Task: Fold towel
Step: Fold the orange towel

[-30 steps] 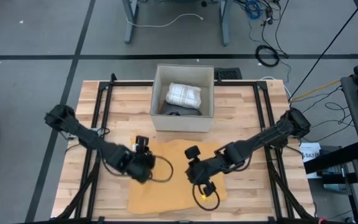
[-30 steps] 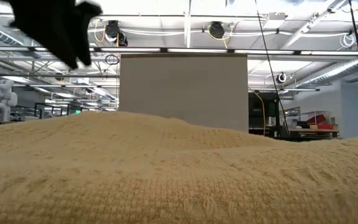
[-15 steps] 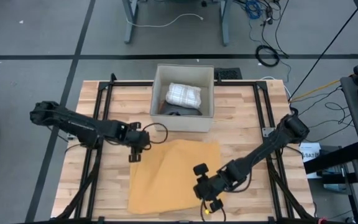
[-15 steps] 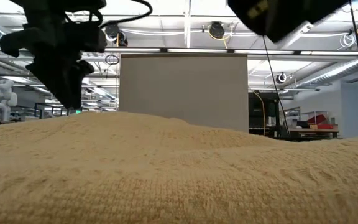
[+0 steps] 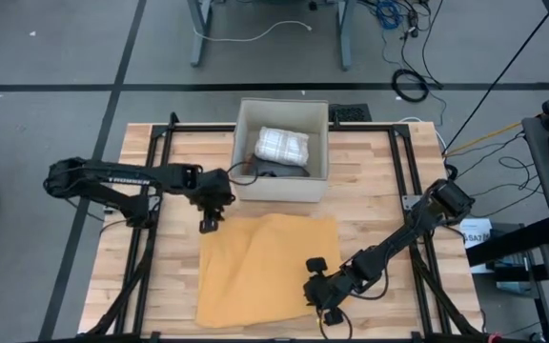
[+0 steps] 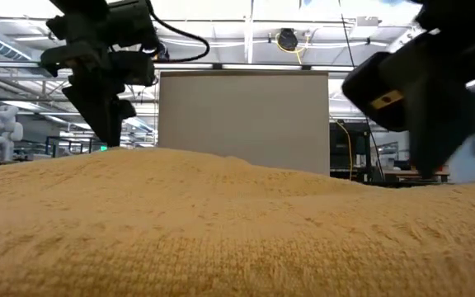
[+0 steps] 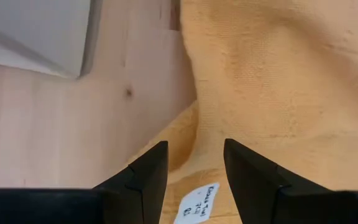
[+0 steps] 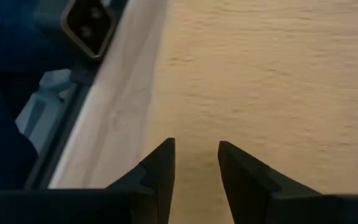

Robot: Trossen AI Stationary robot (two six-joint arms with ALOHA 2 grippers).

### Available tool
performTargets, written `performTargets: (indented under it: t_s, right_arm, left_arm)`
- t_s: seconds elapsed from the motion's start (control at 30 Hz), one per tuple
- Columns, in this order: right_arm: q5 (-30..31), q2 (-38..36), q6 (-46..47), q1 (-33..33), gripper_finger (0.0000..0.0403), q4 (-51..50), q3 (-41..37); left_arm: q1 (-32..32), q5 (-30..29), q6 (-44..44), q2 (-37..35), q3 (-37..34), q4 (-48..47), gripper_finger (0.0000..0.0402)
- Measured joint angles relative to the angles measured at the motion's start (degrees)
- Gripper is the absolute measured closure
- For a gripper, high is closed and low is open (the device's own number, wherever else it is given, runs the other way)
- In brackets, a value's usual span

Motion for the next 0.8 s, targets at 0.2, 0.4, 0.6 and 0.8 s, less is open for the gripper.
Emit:
performTargets:
  t_s: [0.2,0.4,0.6,0.8]
  right_arm:
    - [0.44,-0.01,0.02,1.76,0.0291,0.24,0.00]
    - [5.87,-0.02,0.40,2.86,0.0291,-1.99,0.00]
    - [6.47,-0.02,3.44,2.83,0.0291,-4.98,0.00]
    - [7.58,-0.02,6.06,3.33,0.0291,-6.79,0.00]
  left_arm:
    - [1.81,5.35,0.17,0.62,-2.51,0.15,0.0239]
    - [1.70,5.34,1.75,2.05,-4.89,3.65,0.0239]
    - [1.65,5.32,4.88,2.29,-4.95,6.78,0.0273]
    - [1.65,5.28,6.39,2.32,-4.95,6.58,0.0310]
